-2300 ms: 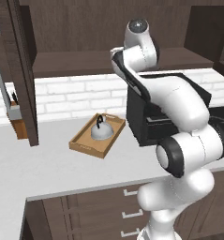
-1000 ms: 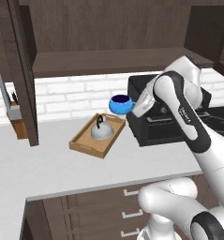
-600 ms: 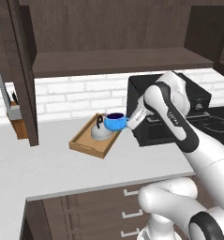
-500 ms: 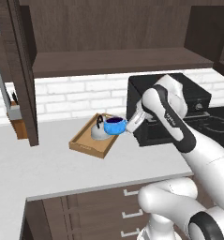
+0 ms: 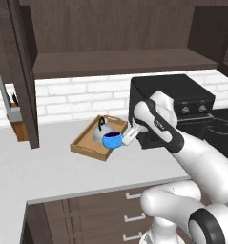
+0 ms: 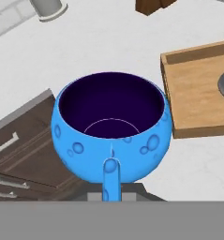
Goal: Pick the kettle from the counter and place it on the tray. Then pick the mug from the cabinet and place it on the tray. Then close the cabinet doors.
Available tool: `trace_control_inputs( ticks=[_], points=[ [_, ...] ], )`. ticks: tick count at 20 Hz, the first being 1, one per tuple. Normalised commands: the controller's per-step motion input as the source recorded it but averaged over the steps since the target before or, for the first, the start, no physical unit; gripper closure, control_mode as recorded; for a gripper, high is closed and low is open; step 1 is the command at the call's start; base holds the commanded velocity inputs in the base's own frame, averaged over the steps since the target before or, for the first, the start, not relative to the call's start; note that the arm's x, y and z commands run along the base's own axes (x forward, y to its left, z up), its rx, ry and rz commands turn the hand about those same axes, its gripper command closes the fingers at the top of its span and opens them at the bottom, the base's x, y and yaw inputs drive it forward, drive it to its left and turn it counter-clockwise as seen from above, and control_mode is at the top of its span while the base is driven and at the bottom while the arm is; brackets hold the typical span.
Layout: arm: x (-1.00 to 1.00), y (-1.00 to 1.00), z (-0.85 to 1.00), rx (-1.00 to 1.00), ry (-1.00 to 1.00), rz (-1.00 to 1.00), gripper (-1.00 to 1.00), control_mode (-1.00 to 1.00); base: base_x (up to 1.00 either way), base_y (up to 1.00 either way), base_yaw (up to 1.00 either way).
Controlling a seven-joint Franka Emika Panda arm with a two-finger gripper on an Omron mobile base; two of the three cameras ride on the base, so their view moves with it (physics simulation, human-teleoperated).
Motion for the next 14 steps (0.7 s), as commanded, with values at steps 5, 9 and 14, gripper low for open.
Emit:
trace_control_inputs(
  ticks=[5,9,14],
  points=[
    [0.55,0.00,-0.35,0.00,0.00,-0.01,1.00,-1.00,0.00,0.00,0.00],
    [0.52,0.00,-0.33,0.00,0.00,-0.01,1.00,-1.00,0.00,0.00,0.00],
    [0.45,0.00,-0.31,-0.01,0.00,-0.01,1.00,-1.00,0.00,0.00,0.00]
  ],
)
